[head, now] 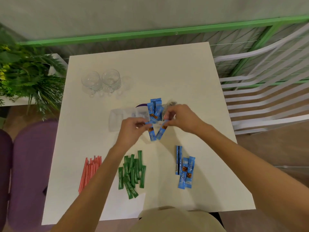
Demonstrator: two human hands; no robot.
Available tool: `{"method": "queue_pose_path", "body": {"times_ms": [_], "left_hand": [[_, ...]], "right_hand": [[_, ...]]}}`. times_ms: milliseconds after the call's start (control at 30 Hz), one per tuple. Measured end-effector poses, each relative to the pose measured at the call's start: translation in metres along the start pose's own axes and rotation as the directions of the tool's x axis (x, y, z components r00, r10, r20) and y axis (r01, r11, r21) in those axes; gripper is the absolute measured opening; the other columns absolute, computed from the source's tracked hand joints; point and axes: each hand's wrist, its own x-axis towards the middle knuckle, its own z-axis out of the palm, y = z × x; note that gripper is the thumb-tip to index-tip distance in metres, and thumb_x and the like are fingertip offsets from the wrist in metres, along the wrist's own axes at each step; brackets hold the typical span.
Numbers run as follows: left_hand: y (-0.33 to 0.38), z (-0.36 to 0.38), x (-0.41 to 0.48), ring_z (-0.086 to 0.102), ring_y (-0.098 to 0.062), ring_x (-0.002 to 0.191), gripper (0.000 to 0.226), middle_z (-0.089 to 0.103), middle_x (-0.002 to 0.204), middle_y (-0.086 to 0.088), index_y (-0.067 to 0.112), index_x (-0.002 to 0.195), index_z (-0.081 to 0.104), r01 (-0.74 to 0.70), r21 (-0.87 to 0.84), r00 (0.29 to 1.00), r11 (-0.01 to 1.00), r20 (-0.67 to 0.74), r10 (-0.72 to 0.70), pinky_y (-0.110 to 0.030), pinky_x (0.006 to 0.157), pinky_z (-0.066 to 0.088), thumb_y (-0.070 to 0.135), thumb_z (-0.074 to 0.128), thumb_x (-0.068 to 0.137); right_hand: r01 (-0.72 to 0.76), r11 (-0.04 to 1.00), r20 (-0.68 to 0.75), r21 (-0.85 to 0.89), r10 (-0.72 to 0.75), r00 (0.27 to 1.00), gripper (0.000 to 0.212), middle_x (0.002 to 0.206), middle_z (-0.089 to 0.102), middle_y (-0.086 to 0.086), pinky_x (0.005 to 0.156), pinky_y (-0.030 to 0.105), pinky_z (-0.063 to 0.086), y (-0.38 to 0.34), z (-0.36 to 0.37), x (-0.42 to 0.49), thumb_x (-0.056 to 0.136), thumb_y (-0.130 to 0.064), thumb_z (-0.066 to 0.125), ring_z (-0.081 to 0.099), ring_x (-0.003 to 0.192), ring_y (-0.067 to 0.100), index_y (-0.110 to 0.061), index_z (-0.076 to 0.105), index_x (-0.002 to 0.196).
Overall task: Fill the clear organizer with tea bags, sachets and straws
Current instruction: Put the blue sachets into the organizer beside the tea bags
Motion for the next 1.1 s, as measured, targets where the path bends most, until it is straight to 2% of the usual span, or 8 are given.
{"method": "queue_pose_path", "body": {"times_ms": [167, 267, 367, 567, 700, 833, 1000, 1100], "left_hand": [[0.018, -0.012, 0.039, 0.059, 0.0, 0.061, 0.008, 0.071, 0.076, -0.001, 0.007, 0.089, 0.076, -0.088, 0.024, 0.991, 0.996, -0.097, 0.09, -0.017, 0.054, 0.051, 0.009, 0.075, 0.082], [0.022, -0.013, 0.056, 0.062, 0.0, 0.064, 0.007, 0.071, 0.078, 0.003, 0.008, 0.088, 0.076, -0.14, 0.099, 0.985, 0.985, -0.088, 0.149, -0.014, 0.062, 0.052, 0.01, 0.075, 0.082], [0.018, -0.008, 0.067, 0.063, -0.008, 0.069, 0.011, 0.073, 0.082, -0.002, 0.007, 0.091, 0.076, -0.132, 0.179, 0.988, 0.975, -0.054, 0.144, -0.011, 0.068, 0.049, 0.01, 0.076, 0.08], [0.001, 0.006, 0.071, 0.066, -0.019, 0.076, 0.02, 0.075, 0.092, -0.014, 0.002, 0.099, 0.075, -0.07, 0.265, 0.998, 0.962, 0.016, 0.068, -0.028, 0.08, 0.053, 0.008, 0.076, 0.08], [-0.004, 0.009, 0.071, 0.062, -0.017, 0.073, 0.017, 0.074, 0.09, -0.014, 0.003, 0.099, 0.076, -0.048, 0.295, 0.999, 0.954, 0.038, 0.038, -0.03, 0.077, 0.053, 0.008, 0.074, 0.082], [-0.007, 0.011, 0.07, 0.067, -0.023, 0.076, 0.017, 0.075, 0.088, -0.011, 0.007, 0.098, 0.076, -0.048, 0.327, 0.999, 0.944, 0.036, 0.038, -0.038, 0.077, 0.055, 0.014, 0.073, 0.083], [-0.003, 0.009, 0.07, 0.062, -0.011, 0.068, 0.018, 0.074, 0.092, -0.003, 0.012, 0.098, 0.075, -0.068, 0.306, 0.998, 0.95, 0.005, 0.07, -0.033, 0.077, 0.055, 0.016, 0.076, 0.081], [-0.002, 0.006, 0.068, 0.065, -0.013, 0.068, 0.015, 0.073, 0.092, 0.003, 0.015, 0.095, 0.074, -0.096, 0.269, 0.994, 0.958, -0.021, 0.106, -0.035, 0.075, 0.055, 0.014, 0.076, 0.08]], "right_hand": [[0.051, 0.997, -0.11, -0.056, -0.057, 0.992, 0.013, 0.077, 0.069, 0.006, 0.068, 0.034, 0.05, -0.019, -0.026, 0.028, 0.072, -0.01, 0.077, 0.062, 0.072, 0.021, -0.011, 0.064, 0.076], [0.051, 0.991, -0.113, -0.123, -0.065, 0.991, 0.012, 0.083, 0.07, 0.005, 0.07, 0.035, 0.05, -0.023, -0.028, 0.042, 0.074, -0.01, 0.074, 0.06, 0.072, 0.017, -0.015, 0.064, 0.079], [0.039, 0.971, -0.09, -0.237, -0.062, 0.994, 0.012, 0.088, 0.07, 0.002, 0.075, 0.037, 0.053, -0.022, -0.02, 0.052, 0.076, -0.014, 0.073, 0.063, 0.083, 0.02, -0.017, 0.066, 0.086], [0.01, 0.92, -0.048, -0.391, -0.031, 0.998, 0.012, 0.092, 0.067, 0.002, 0.066, 0.027, 0.04, -0.009, 0.001, 0.061, 0.079, -0.02, 0.07, 0.06, 0.084, 0.02, -0.022, 0.065, 0.09], [-0.001, 0.908, -0.042, -0.419, -0.018, 0.999, 0.011, 0.092, 0.067, 0.002, 0.065, 0.025, 0.037, -0.004, 0.009, 0.063, 0.079, -0.022, 0.071, 0.059, 0.081, 0.019, -0.023, 0.066, 0.088], [0.011, 0.885, -0.042, -0.466, -0.035, 0.998, 0.012, 0.093, 0.065, 0.0, 0.066, 0.026, 0.035, -0.004, 0.01, 0.063, 0.081, -0.023, 0.07, 0.054, 0.081, 0.017, -0.021, 0.068, 0.092], [0.01, 0.884, -0.068, -0.468, -0.048, 0.997, 0.018, 0.097, 0.063, 0.0, 0.068, 0.027, 0.037, -0.004, 0.01, 0.06, 0.081, -0.022, 0.07, 0.057, 0.087, 0.019, -0.02, 0.067, 0.099], [0.016, 0.896, -0.103, -0.445, -0.069, 0.992, 0.02, 0.097, 0.062, 0.0, 0.069, 0.028, 0.04, -0.006, 0.006, 0.057, 0.083, -0.025, 0.07, 0.058, 0.088, 0.019, -0.02, 0.067, 0.101]]}}
